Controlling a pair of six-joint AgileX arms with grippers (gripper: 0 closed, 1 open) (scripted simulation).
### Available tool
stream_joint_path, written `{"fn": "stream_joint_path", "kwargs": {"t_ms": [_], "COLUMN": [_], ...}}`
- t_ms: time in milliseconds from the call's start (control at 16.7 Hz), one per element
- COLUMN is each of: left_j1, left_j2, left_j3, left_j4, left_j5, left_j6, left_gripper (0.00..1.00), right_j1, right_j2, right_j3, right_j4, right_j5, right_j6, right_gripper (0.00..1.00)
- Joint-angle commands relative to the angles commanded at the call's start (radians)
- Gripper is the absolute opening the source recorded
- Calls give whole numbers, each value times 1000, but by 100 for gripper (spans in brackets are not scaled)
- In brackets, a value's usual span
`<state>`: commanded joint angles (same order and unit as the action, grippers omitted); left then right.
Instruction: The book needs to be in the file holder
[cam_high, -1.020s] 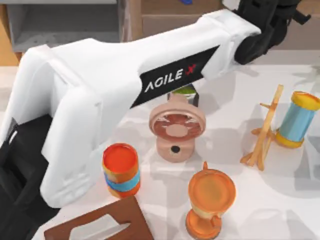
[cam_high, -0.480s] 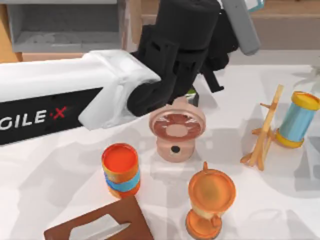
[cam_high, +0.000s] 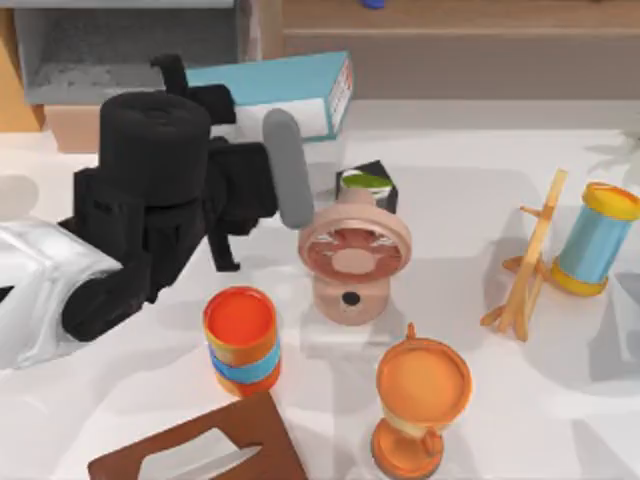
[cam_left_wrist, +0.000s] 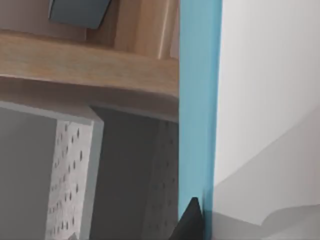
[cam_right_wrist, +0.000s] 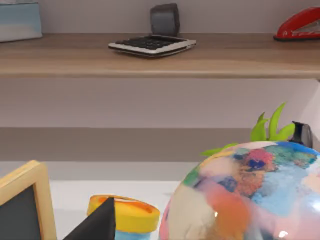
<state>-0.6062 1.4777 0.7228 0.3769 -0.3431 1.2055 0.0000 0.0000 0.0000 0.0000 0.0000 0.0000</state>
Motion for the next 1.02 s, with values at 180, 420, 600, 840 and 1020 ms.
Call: {"fn": "stream_joint_path", "kwargs": {"t_ms": [180, 420, 600, 840, 1020], "left_j1": [124, 263, 331, 371, 374], "left_j2": [0, 67, 153, 252, 262], "left_j3": [-88, -102, -64, -21, -17], "left_j4": [97, 235, 325, 389, 394], "left_j5": [33, 83, 124, 161, 165], "left_j6": [108, 221, 280, 318, 321], "left_gripper": [0, 0, 0, 0, 0], "right_j1": [0, 0, 0, 0, 0], "right_j2": [0, 0, 0, 0, 0], "right_j3": [0, 0, 0, 0, 0], "right_j4": [0, 0, 0, 0, 0], "right_j5": [0, 0, 0, 0, 0], "right_j6": [0, 0, 0, 0, 0], "right_gripper": [100, 100, 100, 100, 100]}}
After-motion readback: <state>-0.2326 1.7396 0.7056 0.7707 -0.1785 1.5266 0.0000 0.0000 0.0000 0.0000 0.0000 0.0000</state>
